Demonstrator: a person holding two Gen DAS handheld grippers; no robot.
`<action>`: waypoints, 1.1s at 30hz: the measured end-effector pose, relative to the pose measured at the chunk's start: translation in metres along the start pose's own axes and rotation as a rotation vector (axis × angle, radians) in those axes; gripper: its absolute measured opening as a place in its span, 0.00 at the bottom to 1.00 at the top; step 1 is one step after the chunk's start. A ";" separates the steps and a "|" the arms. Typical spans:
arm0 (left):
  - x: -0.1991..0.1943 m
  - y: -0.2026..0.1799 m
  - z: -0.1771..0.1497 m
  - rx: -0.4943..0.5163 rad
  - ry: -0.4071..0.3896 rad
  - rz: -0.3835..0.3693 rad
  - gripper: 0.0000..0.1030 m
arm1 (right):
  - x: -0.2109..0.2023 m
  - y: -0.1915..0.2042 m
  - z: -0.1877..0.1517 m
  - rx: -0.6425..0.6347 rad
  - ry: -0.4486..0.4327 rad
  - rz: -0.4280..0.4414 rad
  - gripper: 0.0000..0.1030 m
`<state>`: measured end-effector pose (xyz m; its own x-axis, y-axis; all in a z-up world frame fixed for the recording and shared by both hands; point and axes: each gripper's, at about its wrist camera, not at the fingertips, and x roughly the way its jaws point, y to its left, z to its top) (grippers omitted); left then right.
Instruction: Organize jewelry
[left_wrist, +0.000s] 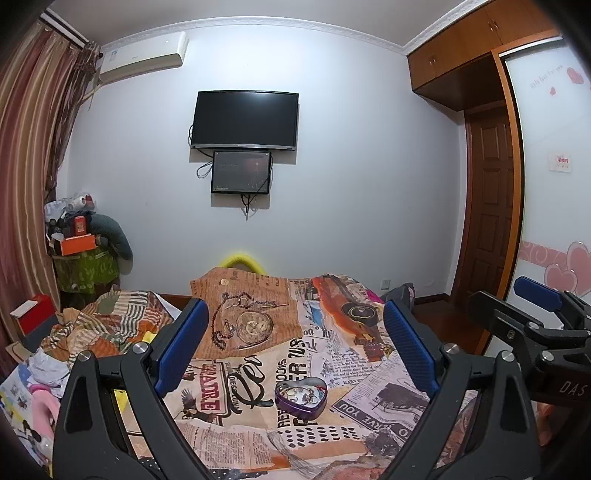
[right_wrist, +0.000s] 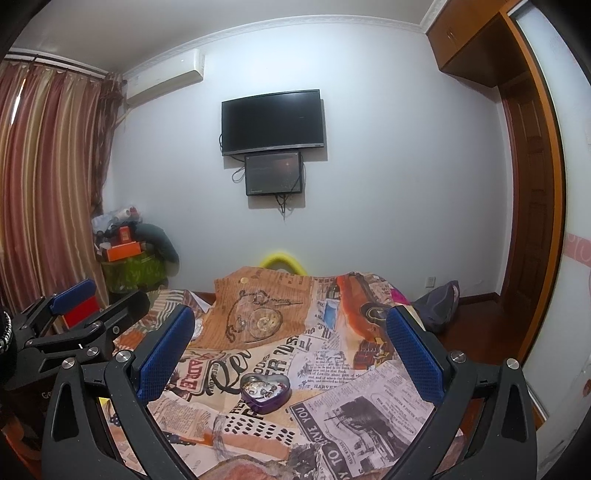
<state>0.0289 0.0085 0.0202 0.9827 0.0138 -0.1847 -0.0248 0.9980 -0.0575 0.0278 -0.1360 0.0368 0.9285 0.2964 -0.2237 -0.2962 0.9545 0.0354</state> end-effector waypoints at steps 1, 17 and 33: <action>0.000 0.000 0.000 -0.002 0.001 0.000 0.93 | 0.000 0.000 0.000 0.000 0.000 0.000 1.00; 0.004 0.002 -0.001 -0.012 0.014 -0.008 0.93 | -0.001 0.000 0.000 -0.001 -0.002 0.001 1.00; 0.005 -0.001 -0.004 -0.006 0.017 -0.019 0.93 | -0.001 -0.002 0.003 -0.002 -0.002 -0.004 1.00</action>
<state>0.0333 0.0071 0.0152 0.9797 -0.0065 -0.2005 -0.0070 0.9977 -0.0668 0.0287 -0.1384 0.0403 0.9301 0.2928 -0.2217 -0.2930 0.9556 0.0328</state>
